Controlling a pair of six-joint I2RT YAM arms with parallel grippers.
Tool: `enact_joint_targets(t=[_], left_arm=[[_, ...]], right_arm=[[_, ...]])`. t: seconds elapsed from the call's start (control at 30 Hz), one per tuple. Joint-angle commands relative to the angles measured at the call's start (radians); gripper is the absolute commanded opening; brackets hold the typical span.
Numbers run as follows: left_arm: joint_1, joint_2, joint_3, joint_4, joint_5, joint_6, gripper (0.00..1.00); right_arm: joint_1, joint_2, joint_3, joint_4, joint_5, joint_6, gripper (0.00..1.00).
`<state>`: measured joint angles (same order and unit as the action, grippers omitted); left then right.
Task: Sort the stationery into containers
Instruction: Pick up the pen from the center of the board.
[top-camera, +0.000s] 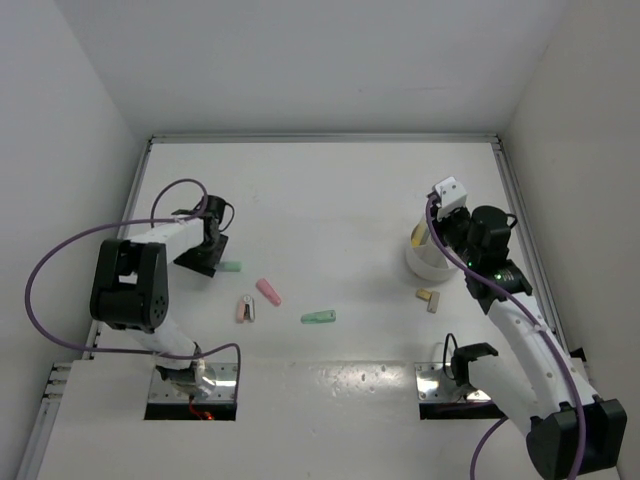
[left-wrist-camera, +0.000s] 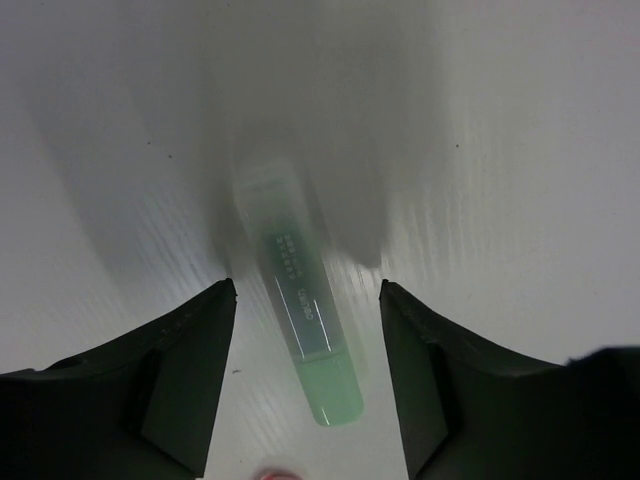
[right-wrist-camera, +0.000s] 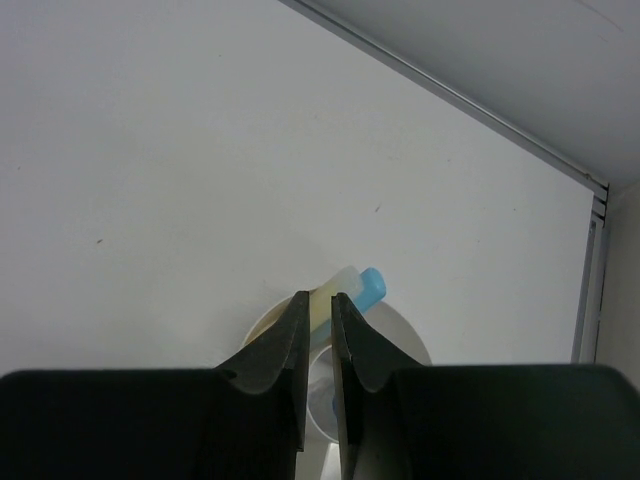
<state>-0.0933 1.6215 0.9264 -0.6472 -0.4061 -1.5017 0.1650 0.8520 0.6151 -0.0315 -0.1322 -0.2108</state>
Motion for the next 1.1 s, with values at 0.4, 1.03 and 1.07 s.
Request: enact_joint_targets(t=[0.4, 1.03, 1.07], left_arm=[[0.033, 0.118, 0.057, -0.014, 0.023, 0.006, 0.4], [-0.364, 0.006, 0.31, 0.535, 0.361, 0.829, 0.0], [-0.385, -0.006, 0.27, 0.611, 0.404, 0.84, 0.0]], right_arm=[[-0.005, -0.001, 0.015, 0.047, 0.011, 0.001, 0.12], [-0.005, -0.01, 0.006, 0.038, -0.012, 0.001, 0.0], [-0.005, -0.01, 0.006, 0.038, -0.012, 0.001, 0.0]])
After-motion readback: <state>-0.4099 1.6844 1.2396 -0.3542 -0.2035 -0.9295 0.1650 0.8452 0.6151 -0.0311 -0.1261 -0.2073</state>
